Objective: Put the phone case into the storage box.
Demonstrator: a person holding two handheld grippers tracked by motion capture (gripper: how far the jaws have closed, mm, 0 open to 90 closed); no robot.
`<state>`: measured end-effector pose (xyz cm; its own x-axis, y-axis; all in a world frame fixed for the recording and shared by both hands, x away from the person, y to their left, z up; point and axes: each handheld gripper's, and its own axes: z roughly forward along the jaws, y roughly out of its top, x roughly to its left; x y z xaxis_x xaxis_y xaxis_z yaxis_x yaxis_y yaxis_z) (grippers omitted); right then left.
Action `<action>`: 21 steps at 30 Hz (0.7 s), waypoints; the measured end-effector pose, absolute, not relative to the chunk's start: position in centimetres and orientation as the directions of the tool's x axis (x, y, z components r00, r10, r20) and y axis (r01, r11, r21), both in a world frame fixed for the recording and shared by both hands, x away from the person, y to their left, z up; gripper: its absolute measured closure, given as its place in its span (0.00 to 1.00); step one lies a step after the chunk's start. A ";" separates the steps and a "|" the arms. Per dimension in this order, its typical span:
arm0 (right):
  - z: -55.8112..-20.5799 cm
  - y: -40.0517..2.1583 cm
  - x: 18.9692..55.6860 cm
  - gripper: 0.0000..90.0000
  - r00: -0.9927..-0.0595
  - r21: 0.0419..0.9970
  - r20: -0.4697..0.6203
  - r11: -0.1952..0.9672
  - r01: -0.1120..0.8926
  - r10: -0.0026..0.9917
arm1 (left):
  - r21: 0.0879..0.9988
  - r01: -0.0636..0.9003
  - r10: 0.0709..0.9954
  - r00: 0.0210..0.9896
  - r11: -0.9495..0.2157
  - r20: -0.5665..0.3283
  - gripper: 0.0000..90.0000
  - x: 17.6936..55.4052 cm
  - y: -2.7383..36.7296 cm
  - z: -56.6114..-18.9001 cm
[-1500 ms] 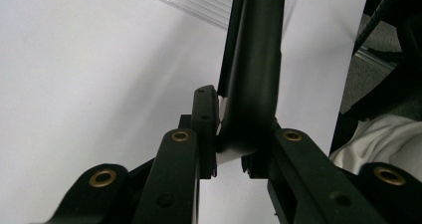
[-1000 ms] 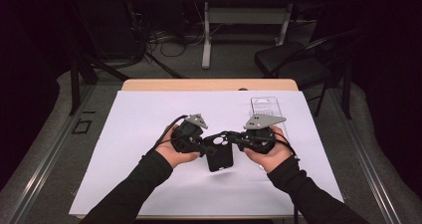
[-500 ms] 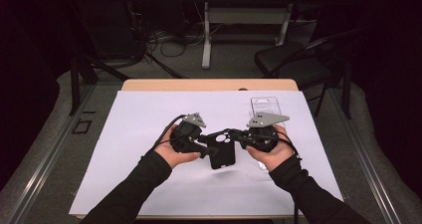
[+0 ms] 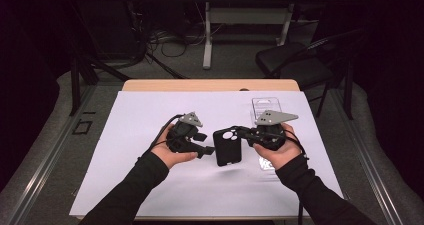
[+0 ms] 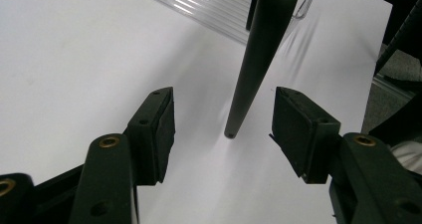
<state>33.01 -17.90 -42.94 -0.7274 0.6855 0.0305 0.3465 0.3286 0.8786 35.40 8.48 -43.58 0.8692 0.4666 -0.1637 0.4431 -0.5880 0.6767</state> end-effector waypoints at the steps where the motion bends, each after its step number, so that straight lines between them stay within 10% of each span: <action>1: -42.9 -18.1 33.0 0.95 -0.726 0.878 0.032 0.328 0.349 0.687 | 0.678 0.438 0.468 0.870 -0.590 -0.155 0.48 35.4 8.6 -43.6; 21: -41.5 -21.6 33.2 0.95 -0.679 0.890 0.031 0.289 0.353 0.733 | 0.700 0.470 0.524 0.837 -0.537 -0.160 0.36 35.4 11.0 -43.8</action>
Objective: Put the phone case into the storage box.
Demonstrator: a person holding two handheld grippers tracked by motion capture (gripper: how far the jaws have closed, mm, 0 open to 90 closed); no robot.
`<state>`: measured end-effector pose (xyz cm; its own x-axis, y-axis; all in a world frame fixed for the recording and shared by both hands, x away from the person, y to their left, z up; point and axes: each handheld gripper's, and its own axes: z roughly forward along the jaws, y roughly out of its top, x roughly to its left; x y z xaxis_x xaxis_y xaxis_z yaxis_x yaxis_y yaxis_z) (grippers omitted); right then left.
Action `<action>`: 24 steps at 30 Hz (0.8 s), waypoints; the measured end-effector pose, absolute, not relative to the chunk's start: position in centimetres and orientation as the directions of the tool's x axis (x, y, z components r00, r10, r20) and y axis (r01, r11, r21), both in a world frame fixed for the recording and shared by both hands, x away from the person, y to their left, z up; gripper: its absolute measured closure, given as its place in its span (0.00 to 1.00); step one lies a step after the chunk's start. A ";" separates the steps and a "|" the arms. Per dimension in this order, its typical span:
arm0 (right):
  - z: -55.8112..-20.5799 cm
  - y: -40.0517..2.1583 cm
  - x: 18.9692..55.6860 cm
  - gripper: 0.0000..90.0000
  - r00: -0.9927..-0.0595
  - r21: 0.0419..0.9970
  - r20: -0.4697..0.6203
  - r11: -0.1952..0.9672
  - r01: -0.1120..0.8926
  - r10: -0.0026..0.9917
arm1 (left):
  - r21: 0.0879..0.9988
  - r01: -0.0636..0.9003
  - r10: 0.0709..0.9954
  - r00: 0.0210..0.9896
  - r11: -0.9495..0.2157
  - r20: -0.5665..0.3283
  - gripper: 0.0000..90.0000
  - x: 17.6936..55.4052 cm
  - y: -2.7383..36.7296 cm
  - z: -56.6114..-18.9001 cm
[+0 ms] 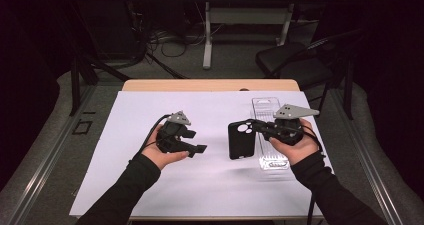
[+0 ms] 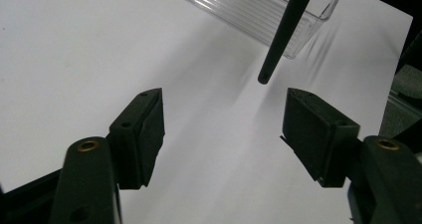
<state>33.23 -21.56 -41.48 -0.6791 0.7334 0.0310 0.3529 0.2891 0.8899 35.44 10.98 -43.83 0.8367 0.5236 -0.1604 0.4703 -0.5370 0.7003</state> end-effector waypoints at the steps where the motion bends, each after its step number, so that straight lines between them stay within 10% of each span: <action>1: -41.4 -21.7 33.3 0.95 -0.677 0.891 0.028 0.288 0.351 0.735 | 0.705 0.469 0.526 0.835 -0.532 -0.160 0.35 35.4 11.0 -43.8; 24: -38.6 -25.8 33.4 0.95 -0.627 0.908 0.026 0.244 0.341 0.779 | 0.725 0.510 0.560 0.803 -0.463 -0.206 0.27 35.4 12.2 -43.6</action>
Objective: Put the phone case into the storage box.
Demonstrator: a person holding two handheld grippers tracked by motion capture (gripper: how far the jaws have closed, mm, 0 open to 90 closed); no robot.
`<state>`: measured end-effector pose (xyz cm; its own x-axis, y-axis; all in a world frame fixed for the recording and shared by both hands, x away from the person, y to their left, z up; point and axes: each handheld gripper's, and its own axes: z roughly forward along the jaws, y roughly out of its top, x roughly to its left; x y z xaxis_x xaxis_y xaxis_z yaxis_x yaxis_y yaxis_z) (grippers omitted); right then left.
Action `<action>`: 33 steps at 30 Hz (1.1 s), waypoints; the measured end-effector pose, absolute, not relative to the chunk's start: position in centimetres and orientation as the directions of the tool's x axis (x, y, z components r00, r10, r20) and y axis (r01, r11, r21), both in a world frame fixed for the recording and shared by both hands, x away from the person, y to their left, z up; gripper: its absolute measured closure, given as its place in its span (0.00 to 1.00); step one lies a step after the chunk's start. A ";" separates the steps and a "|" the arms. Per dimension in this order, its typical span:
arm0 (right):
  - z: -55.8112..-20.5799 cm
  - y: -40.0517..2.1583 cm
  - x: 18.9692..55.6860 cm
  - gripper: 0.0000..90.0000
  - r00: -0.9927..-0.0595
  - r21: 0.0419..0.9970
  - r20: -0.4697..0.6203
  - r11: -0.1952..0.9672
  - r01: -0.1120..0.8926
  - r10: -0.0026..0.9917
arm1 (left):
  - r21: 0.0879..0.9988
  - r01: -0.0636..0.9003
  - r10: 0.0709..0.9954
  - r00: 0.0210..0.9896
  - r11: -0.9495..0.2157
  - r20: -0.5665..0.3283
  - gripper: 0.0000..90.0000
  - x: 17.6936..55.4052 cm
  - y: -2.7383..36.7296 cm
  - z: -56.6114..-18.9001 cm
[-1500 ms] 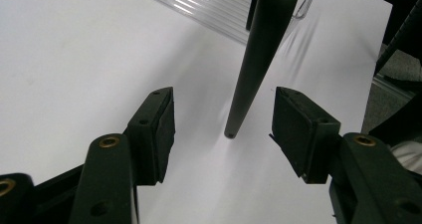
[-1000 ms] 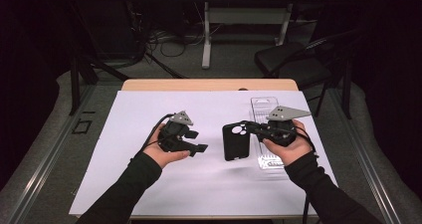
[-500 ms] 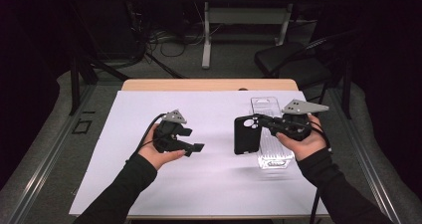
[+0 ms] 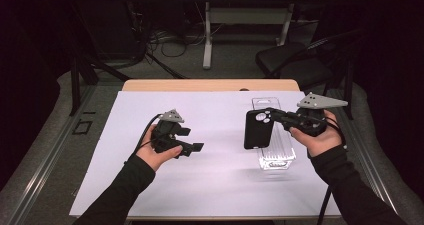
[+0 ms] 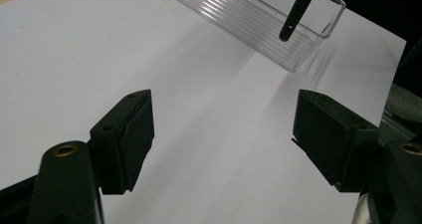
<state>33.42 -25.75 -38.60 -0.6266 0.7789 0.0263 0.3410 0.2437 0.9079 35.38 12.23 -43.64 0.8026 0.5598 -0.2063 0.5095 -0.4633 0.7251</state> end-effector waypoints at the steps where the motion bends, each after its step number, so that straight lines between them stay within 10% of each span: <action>1: -38.6 -25.9 33.4 0.95 -0.625 0.908 0.027 0.242 0.342 0.781 | 0.726 0.512 0.562 0.800 -0.459 -0.208 0.27 35.4 12.3 -43.7; 33: -39.2 -27.8 35.7 0.95 -0.611 0.914 0.013 0.239 0.329 0.791 | 0.730 0.519 0.588 0.784 -0.445 -0.200 0.18 35.6 13.5 -44.4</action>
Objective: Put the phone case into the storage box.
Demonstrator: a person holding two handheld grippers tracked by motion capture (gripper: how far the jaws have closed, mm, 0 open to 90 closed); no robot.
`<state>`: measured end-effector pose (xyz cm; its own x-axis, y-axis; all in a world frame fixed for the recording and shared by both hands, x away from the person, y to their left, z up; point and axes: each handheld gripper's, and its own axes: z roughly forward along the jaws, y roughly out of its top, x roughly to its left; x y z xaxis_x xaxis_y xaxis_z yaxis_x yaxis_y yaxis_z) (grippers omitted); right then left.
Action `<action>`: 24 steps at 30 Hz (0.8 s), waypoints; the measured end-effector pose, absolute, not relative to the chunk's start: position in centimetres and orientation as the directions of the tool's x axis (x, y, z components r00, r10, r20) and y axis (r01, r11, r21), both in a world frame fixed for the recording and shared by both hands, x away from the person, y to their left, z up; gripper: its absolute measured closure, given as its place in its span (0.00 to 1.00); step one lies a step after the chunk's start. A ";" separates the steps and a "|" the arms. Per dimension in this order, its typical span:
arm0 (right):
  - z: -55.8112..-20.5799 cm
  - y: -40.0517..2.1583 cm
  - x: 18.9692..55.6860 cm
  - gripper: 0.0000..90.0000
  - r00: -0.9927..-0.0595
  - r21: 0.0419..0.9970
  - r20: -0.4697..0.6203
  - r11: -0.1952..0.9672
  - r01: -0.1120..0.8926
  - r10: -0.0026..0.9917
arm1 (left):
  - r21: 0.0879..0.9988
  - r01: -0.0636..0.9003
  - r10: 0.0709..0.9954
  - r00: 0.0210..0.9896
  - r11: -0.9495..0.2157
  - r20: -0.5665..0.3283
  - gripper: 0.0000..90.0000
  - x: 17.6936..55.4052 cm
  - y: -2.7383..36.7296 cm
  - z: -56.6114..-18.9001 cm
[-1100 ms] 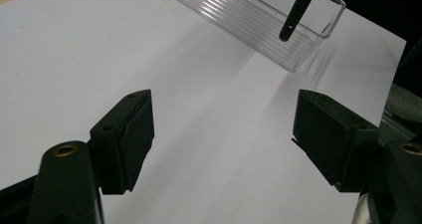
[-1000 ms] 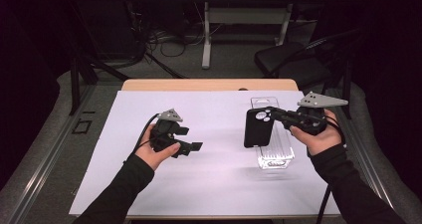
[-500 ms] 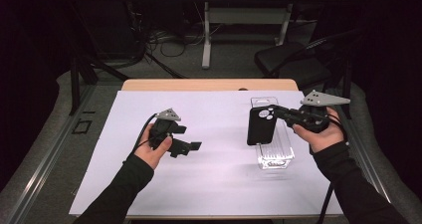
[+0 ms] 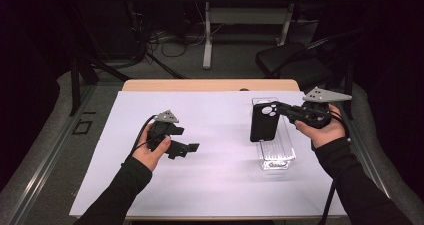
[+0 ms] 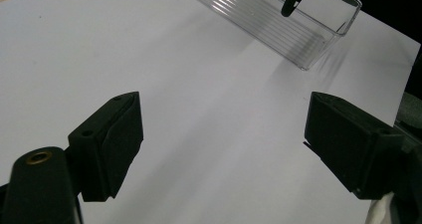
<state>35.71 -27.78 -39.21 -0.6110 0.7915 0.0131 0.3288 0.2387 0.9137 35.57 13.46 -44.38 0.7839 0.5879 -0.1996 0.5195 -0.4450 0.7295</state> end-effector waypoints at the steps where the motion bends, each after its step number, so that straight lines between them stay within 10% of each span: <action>1: -39.2 -27.9 35.8 0.95 -0.609 0.913 0.015 0.237 0.332 0.793 | 0.728 0.520 0.587 0.785 -0.447 -0.200 0.18 35.6 13.5 -44.3; 24: -39.0 -29.5 39.7 0.95 -0.552 0.914 0.002 0.223 0.340 0.834 | 0.731 0.516 0.591 0.784 -0.446 -0.192 0.18 35.6 14.2 -45.1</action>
<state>39.75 -29.55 -39.00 -0.5521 0.8338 0.0022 0.3399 0.2226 0.9137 35.56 14.24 -45.10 0.7835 0.5910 -0.1918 0.5157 -0.4463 0.7313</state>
